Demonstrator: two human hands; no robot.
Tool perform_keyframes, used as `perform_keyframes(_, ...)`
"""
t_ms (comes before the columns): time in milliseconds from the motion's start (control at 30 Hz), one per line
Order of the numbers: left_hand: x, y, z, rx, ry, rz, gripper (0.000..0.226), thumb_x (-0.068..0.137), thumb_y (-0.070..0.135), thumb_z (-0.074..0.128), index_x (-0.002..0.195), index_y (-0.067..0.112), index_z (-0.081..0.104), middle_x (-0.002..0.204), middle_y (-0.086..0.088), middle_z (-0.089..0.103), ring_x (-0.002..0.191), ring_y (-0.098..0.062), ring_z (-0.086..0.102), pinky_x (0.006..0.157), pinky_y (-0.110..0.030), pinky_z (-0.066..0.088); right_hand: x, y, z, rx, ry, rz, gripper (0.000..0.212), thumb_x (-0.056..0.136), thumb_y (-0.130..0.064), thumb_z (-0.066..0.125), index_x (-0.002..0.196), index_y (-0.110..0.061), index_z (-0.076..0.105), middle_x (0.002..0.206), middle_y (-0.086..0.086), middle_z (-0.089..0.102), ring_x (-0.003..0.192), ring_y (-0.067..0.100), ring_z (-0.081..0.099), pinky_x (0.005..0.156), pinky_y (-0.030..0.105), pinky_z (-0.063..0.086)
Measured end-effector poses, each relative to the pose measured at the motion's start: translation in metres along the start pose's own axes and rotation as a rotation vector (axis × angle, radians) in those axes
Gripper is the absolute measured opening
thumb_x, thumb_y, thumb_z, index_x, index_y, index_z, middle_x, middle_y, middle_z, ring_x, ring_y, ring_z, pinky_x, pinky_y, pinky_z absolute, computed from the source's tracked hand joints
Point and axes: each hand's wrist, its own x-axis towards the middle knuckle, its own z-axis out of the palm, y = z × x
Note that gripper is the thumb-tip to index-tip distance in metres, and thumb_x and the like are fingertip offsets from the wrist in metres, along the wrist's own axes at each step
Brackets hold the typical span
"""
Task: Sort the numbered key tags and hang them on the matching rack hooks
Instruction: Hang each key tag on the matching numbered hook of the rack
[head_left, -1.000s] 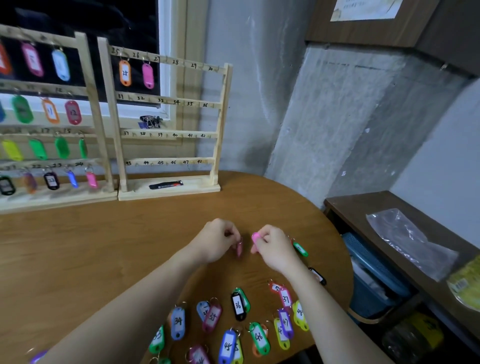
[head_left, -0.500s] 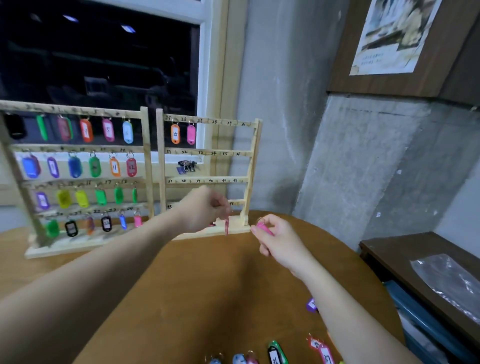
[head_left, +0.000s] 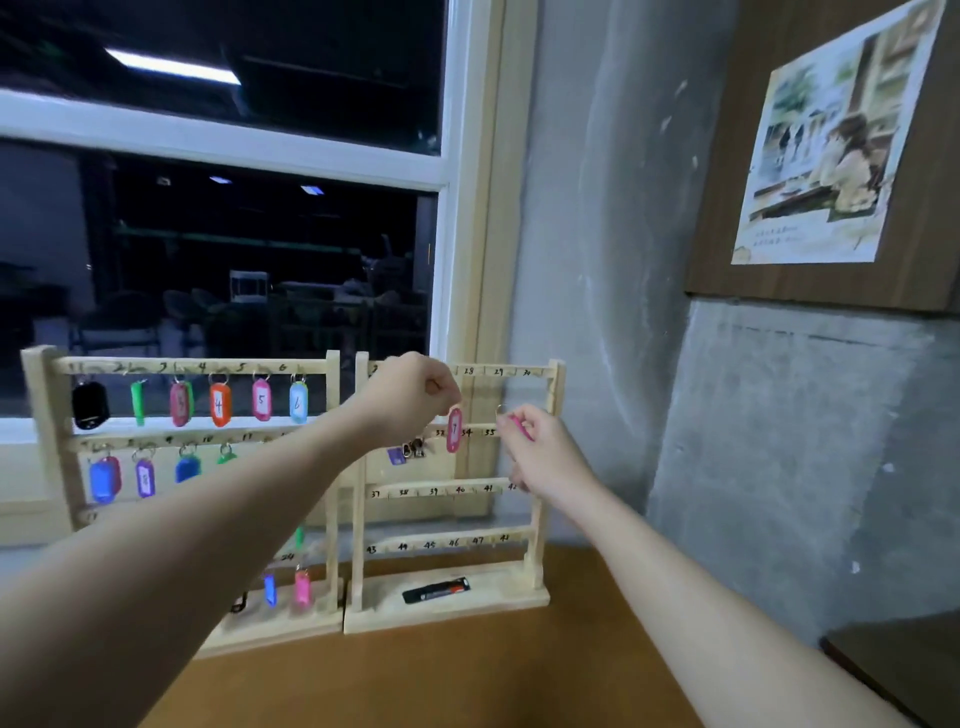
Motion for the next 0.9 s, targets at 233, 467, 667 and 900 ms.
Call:
perform_keyframes(233, 0.048, -0.012, -0.001, 0.038, 0.032, -0.007, 0.022, 0.098, 0.012, 0.056, 0.083, 0.019, 0.070, 0.077, 0.004, 0.069, 0.051, -0.005, 0.056, 0.039, -0.011, 0.036, 0.052, -0.015, 0.010, 0.151, -0.079, 0.069, 0.027, 0.110, -0.021, 0.040, 0.088, -0.015, 0.055, 0.068, 0.001, 0.050, 0.048, 0.015, 0.047, 0.041, 0.019, 0.034)
perform_keyframes(467, 0.076, -0.028, 0.006, 0.100, -0.005, -0.018, 0.016, 0.100, 0.018, 0.057, 0.092, 0.017, 0.072, 0.074, -0.003, 0.071, 0.054, -0.017, 0.053, 0.051, -0.027, 0.044, 0.077, -0.005, 0.021, 0.172, -0.038, 0.064, 0.028, 0.108, -0.019, 0.044, 0.085, -0.015, 0.060, 0.062, 0.000, 0.053, 0.046, 0.013, 0.045, 0.042, 0.020, 0.032)
perform_keyframes(667, 0.078, -0.030, 0.005, 0.172, -0.014, -0.008, 0.022, 0.101, 0.031, 0.060, 0.092, 0.014, 0.071, 0.063, 0.001, 0.062, 0.049, -0.013, 0.046, 0.047, -0.023, 0.036, 0.085, -0.005, 0.027, 0.250, -0.029, 0.029, 0.030, 0.107, -0.021, 0.046, 0.080, -0.016, 0.058, 0.060, -0.002, 0.053, 0.045, 0.013, 0.044, 0.041, 0.020, 0.031)
perform_keyframes(900, 0.073, -0.026, 0.003, 0.275, 0.002, 0.017, 0.021, 0.103, 0.024, 0.054, 0.090, 0.017, 0.068, 0.062, 0.014, 0.053, 0.057, -0.007, 0.048, 0.044, -0.017, 0.028, 0.090, -0.009, 0.037, 0.261, -0.039, 0.037, 0.031, 0.107, -0.020, 0.045, 0.079, -0.018, 0.059, 0.059, -0.003, 0.052, 0.045, 0.013, 0.044, 0.041, 0.020, 0.031)
